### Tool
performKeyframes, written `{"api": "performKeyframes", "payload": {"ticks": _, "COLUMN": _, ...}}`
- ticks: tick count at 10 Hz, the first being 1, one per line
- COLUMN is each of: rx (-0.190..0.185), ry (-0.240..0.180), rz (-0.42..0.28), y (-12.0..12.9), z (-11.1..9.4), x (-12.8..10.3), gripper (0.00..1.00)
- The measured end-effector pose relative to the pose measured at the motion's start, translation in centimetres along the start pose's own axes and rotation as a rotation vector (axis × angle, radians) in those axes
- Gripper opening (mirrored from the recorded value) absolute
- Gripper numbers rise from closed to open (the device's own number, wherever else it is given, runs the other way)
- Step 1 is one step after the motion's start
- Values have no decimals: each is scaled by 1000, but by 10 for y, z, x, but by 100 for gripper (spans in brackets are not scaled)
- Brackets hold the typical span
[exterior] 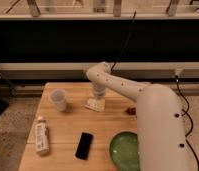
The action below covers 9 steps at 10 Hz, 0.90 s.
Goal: Place the white sponge in the ceramic bowl
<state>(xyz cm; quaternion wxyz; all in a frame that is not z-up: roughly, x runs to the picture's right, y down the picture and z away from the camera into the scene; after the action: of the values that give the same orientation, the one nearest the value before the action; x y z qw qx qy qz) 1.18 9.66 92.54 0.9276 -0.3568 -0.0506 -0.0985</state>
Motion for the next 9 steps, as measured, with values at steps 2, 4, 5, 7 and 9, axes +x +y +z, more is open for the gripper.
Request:
{"api": "performKeyframes", "payload": {"ticks": 2, "rx": -9, "ry": -8, "rz": 7, "y": 2, "z": 6, "x": -1, "gripper": 80}}
{"api": "performKeyframes", "payload": {"ticks": 4, "rx": -8, "ry": -16, "rz": 7, "y": 2, "z": 10, "x": -6, "gripper": 80}}
{"api": "performKeyframes", "payload": {"ticks": 5, "rx": -9, "ry": -19, "rz": 4, "y": 2, "z": 10, "x": -10, "gripper": 79}}
{"api": "performKeyframes", "payload": {"ticks": 7, "rx": -13, "ry": -25, "rz": 1, "y": 2, "z": 12, "x": -14, "gripper": 62}}
{"api": "performKeyframes", "payload": {"ticks": 9, "rx": -14, "ry": -30, "rz": -3, "y": 3, "z": 12, "x": -16, "gripper": 45}}
